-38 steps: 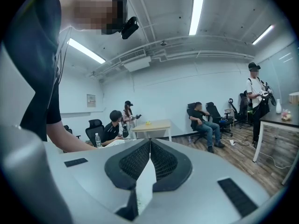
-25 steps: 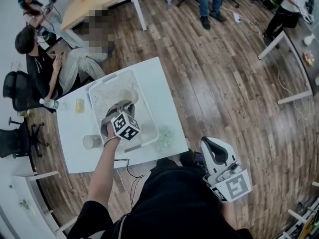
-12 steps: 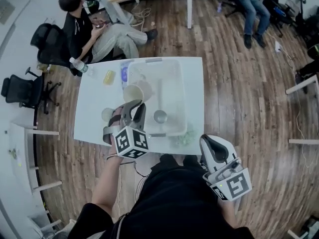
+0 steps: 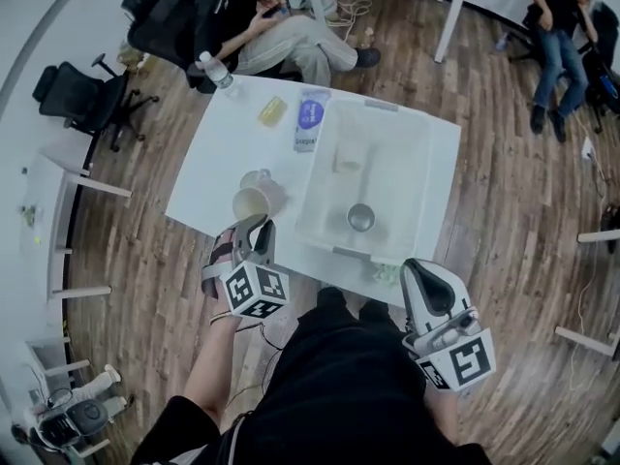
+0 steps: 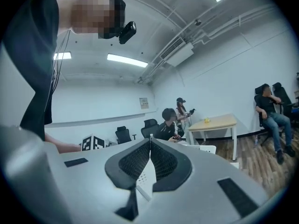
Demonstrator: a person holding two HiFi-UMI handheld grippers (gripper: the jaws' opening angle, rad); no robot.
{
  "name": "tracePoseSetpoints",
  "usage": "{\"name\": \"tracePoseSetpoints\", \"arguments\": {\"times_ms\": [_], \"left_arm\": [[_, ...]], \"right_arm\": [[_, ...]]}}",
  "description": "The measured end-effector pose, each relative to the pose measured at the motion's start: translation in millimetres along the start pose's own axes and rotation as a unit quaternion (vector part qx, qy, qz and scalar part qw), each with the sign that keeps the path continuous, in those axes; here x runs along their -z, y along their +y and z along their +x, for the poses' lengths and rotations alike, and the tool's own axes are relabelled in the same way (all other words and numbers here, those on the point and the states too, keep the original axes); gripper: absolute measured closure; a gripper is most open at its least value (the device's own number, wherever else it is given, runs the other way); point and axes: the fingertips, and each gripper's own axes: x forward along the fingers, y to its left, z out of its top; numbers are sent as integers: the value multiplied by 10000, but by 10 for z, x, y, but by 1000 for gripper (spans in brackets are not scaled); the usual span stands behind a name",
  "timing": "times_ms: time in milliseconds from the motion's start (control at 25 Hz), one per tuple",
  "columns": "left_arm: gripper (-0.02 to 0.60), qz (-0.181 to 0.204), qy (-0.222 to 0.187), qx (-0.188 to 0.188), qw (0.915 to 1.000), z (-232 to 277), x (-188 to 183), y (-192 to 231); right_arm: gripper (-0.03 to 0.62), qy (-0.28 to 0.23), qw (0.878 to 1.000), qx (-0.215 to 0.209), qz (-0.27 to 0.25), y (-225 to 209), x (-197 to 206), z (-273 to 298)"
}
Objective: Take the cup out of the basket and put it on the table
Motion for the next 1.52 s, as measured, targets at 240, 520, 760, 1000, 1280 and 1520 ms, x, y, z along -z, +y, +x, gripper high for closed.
{"name": "tracePoseSetpoints", "arguments": {"times_ms": [240,520,760,1000,1280,1520], "left_arm": [[528,-54,546,464,9974,431,618,-422],[526,-52,809,1016,9915,938,964,-874],[523,203,909,1337,9866,1135,1052,-1075],[516,427,892,1387,9854,1215,1068,-1131],[498,635,879,1266,9860,1282,1053,-1128],[418,684,799,1396,9846,1171,896,-1116]], "right_arm": [[568,113,9999,22,-62,47,24,175],[568,235,9992,262,-168,51,49,216],[568,272,9982,493,-215,47,6,209],[568,264,9973,636,-238,59,-5,189],[568,251,9966,757,-217,45,-3,126],[568,231,9954,910,-170,-8,-1,-33]]}}
